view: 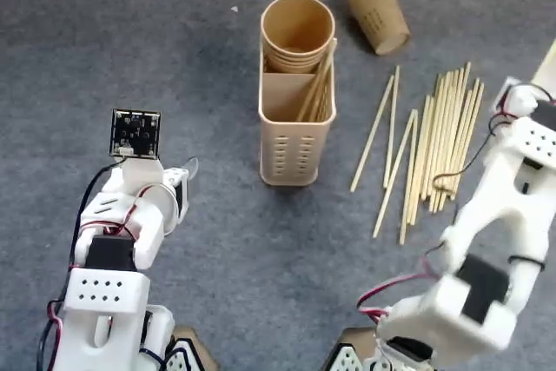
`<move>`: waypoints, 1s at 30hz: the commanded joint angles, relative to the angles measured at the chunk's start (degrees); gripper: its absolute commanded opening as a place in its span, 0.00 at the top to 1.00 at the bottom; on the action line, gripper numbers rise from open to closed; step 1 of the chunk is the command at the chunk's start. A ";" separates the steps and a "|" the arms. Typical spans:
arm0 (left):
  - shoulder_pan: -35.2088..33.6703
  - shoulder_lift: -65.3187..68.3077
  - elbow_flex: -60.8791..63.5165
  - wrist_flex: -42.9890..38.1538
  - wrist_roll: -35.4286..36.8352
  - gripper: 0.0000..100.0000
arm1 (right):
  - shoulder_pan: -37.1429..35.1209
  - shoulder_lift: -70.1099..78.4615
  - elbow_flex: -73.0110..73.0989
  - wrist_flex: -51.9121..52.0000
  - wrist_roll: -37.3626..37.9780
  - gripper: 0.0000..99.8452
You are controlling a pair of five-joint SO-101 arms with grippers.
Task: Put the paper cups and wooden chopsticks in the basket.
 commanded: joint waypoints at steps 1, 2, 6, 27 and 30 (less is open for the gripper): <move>0.31 0.13 -1.10 -1.23 -0.35 0.80 | -7.16 -13.05 -0.92 -1.80 -3.60 0.99; 0.31 0.13 -1.10 -1.23 -0.35 0.80 | -9.54 -15.78 -0.92 -3.21 -4.40 0.99; 0.31 0.13 -1.10 -1.23 -0.35 0.80 | -19.91 -22.46 -0.92 -9.19 -6.33 0.99; 0.31 0.22 -1.01 -1.23 -0.44 0.80 | -39.60 -23.69 14.20 -31.78 -14.86 0.99; 0.31 0.22 -1.01 -1.23 -0.44 0.80 | -39.60 -23.69 18.95 -32.66 -14.77 0.99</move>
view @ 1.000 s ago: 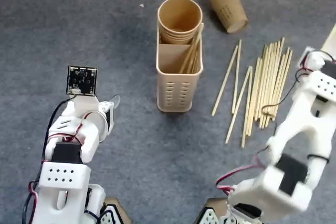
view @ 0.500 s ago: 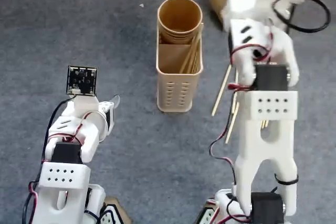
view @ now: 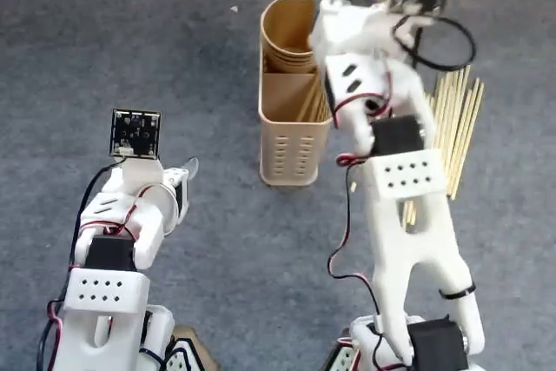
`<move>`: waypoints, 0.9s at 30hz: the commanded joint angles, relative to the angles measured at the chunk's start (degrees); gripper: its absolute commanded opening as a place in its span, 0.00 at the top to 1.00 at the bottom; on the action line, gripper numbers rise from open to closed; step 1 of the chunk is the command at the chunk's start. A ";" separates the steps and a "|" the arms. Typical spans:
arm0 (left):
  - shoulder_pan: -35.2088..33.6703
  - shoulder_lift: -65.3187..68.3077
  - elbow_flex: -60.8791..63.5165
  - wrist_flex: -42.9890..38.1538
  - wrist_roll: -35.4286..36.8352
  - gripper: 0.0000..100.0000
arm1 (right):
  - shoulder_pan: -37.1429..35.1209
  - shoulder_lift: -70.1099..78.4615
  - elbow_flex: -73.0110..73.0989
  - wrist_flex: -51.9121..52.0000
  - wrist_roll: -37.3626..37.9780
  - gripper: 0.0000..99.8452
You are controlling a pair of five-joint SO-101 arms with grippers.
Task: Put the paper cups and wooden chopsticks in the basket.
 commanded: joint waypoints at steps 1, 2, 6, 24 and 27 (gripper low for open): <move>0.31 0.22 -1.01 -1.23 -0.44 0.80 | -0.13 -2.33 3.56 -1.63 -0.35 0.99; 0.31 0.22 -1.01 -1.23 -0.44 0.80 | -0.13 -2.33 4.53 -1.63 -0.35 0.99; 0.31 0.22 -1.10 -1.23 -0.44 0.80 | -0.22 -2.33 6.90 -1.36 -0.53 0.99; 0.31 0.22 -1.10 -1.23 -0.44 0.80 | -1.54 -21.85 23.43 -1.19 7.74 0.80; 0.31 0.22 -1.10 -1.23 -0.44 0.80 | 1.10 -22.90 22.37 3.30 9.93 0.80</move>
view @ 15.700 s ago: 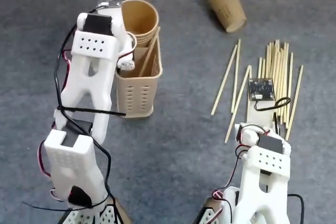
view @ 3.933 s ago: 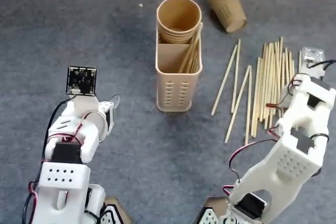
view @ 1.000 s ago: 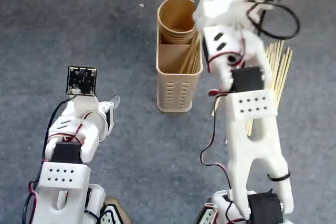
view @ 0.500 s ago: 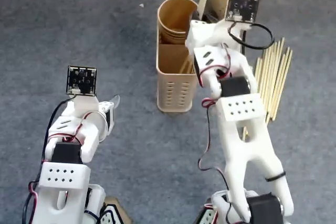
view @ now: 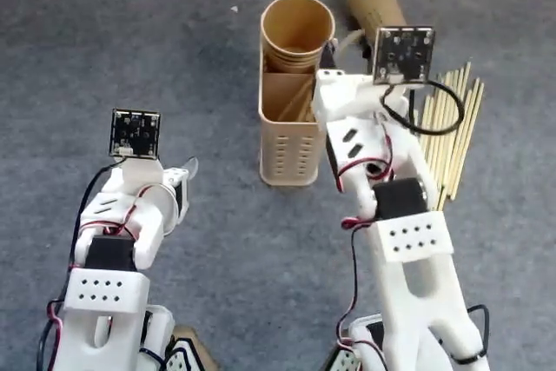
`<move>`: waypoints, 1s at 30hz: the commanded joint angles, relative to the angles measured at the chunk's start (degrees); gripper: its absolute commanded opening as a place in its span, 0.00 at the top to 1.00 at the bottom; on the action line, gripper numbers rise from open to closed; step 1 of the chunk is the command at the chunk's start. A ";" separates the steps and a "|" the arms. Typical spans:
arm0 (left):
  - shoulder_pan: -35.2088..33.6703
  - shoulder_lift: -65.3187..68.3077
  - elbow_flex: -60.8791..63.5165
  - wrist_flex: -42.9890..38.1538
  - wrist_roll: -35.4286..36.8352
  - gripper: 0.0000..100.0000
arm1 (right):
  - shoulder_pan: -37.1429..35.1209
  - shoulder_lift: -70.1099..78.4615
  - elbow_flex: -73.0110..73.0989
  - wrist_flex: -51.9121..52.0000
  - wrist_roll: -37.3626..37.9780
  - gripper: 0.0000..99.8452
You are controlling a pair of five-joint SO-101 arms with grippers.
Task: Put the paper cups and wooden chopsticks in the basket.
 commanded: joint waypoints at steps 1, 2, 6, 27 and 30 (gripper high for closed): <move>0.31 0.22 -1.10 -1.23 -0.44 0.80 | 3.21 -2.95 -3.21 5.58 4.22 0.80; 0.31 0.22 -1.10 -1.23 -0.44 0.80 | 4.26 -3.12 -5.67 8.75 5.89 0.80; 0.31 0.22 -1.10 -1.23 -0.44 0.80 | 11.12 -1.10 -17.54 22.46 8.62 0.80; 0.31 0.22 -1.01 -1.23 -0.44 0.80 | 40.92 66.68 -59.74 49.98 22.15 0.80; 0.31 0.22 -1.01 -1.23 -0.44 0.80 | 40.57 68.18 -60.00 49.01 23.91 0.86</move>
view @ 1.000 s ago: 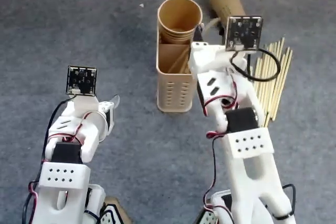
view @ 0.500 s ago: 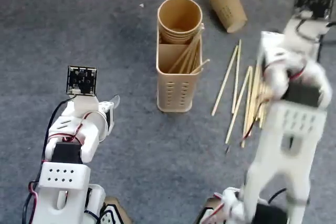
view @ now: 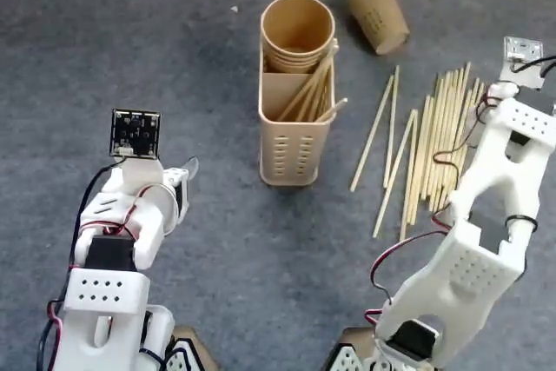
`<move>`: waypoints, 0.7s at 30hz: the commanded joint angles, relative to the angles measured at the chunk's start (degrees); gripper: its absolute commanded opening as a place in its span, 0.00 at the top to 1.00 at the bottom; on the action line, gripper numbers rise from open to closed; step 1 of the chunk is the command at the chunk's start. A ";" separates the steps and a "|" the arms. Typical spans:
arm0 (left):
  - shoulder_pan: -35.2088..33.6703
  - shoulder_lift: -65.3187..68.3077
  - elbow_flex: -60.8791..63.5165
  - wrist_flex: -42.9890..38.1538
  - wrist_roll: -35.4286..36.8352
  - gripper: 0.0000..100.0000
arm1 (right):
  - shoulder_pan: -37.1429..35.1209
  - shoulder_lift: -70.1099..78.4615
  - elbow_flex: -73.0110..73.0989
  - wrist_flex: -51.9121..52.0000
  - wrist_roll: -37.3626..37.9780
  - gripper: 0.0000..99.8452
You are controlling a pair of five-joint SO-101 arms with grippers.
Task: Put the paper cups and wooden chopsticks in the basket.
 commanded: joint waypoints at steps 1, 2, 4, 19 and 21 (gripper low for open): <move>0.31 0.22 -1.01 -1.23 -0.44 0.80 | -0.13 0.66 -3.03 -0.75 2.73 0.88; 0.31 0.22 -1.01 -1.23 -0.44 0.80 | -0.31 1.19 -3.21 -0.92 2.81 0.88; 0.31 0.22 -0.66 -1.32 -0.44 0.80 | -0.31 2.07 -3.30 -1.27 2.55 0.88; 0.31 0.22 0.57 -3.25 -0.44 0.80 | -1.80 10.68 -3.38 -5.85 -0.35 0.88; 0.31 0.22 0.57 -3.25 -0.44 0.80 | -2.68 9.98 -3.38 -5.76 -0.62 0.88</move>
